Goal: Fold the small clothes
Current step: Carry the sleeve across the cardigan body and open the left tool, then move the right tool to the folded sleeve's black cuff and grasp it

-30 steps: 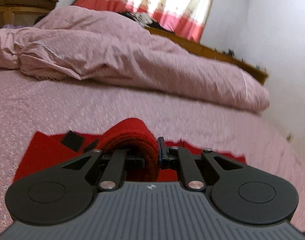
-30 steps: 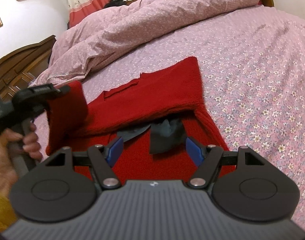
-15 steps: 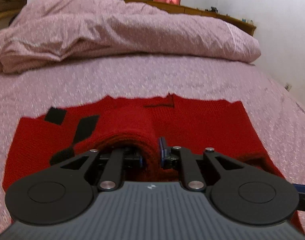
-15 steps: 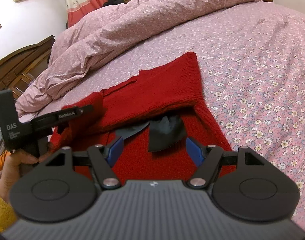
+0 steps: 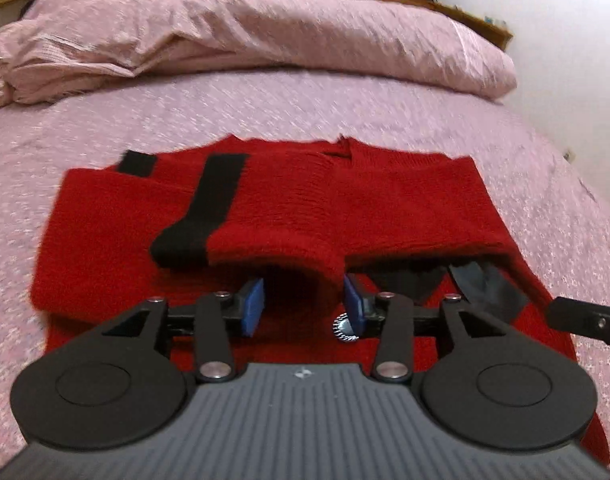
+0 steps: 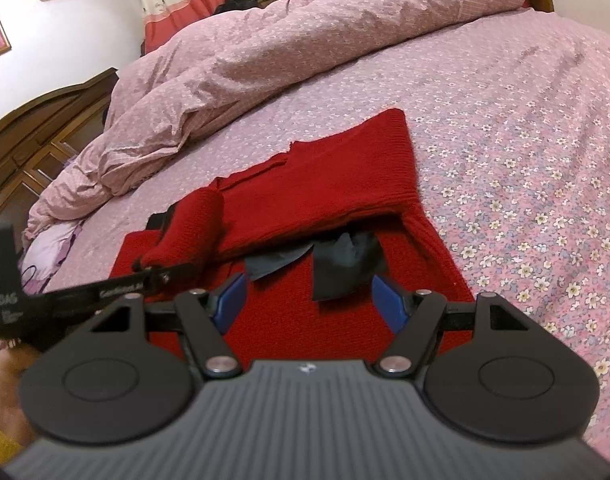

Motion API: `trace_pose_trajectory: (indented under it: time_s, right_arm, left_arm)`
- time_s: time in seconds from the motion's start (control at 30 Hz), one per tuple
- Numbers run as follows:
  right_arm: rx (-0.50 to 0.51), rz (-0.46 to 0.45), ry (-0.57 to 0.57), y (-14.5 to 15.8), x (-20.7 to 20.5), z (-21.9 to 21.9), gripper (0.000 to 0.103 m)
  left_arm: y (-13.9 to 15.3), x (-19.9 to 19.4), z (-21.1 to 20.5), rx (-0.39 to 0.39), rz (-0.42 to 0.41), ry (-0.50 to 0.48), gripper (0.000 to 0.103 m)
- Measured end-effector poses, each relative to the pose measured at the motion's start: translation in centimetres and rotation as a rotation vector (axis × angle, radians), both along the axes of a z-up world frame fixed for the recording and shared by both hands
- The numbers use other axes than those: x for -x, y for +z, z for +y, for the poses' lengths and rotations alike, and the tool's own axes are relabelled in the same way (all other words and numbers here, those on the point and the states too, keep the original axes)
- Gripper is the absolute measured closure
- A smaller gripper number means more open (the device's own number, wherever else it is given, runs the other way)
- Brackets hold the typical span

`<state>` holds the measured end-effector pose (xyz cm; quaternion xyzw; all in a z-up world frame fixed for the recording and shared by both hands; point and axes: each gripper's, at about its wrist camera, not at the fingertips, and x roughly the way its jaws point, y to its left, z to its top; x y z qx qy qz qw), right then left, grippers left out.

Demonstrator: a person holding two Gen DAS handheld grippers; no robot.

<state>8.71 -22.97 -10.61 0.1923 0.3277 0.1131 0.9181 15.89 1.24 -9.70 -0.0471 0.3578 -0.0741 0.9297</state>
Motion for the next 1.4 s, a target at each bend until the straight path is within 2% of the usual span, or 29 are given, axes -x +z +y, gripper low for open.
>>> trace_pose_trajectory:
  time_s: [0.27, 0.5, 0.6, 0.83, 0.97, 1.13, 1.33, 1.4]
  right_arm:
    - [0.035, -0.016, 0.057, 0.8, -0.7, 1.8, 0.031]
    - [0.079, -0.036, 0.162, 1.3, -1.8, 5.5, 0.031]
    - [0.105, -0.03, 0.197, 1.1, -2.6, 7.2, 0.031]
    - [0.171, -0.029, 0.277, 1.0, -5.0, 11.4, 0.031]
    - [0.246, -0.069, 0.321, 0.9, -6.0, 14.3, 0.032]
    - [0.358, -0.091, 0.329, 0.0, -8.0, 16.6, 0.032]
    - [0.427, -0.09, 0.347, -0.8, -10.2, 17.7, 0.033]
    - [0.423, -0.114, 0.361, -0.5, -10.4, 17.8, 0.05]
  left_arm:
    - [1.1, 3.7, 2.7, -0.023, -0.075, 0.101, 0.053]
    - [0.5, 4.5, 5.5, -0.097, -0.048, 0.206, 0.053]
    - [-0.2, 4.8, 6.8, -0.076, -0.023, 0.255, 0.053]
    - [-1.5, 4.9, 8.8, -0.046, 0.013, 0.302, 0.053]
    - [-2.3, 4.5, 9.5, -0.012, 0.045, 0.329, 0.053]
    - [-2.4, 4.4, 9.7, -0.014, 0.044, 0.326, 0.053]
    - [-2.2, 4.2, 8.9, -0.055, 0.021, 0.312, 0.053]
    - [-2.2, 3.9, 8.9, -0.057, 0.022, 0.308, 0.053]
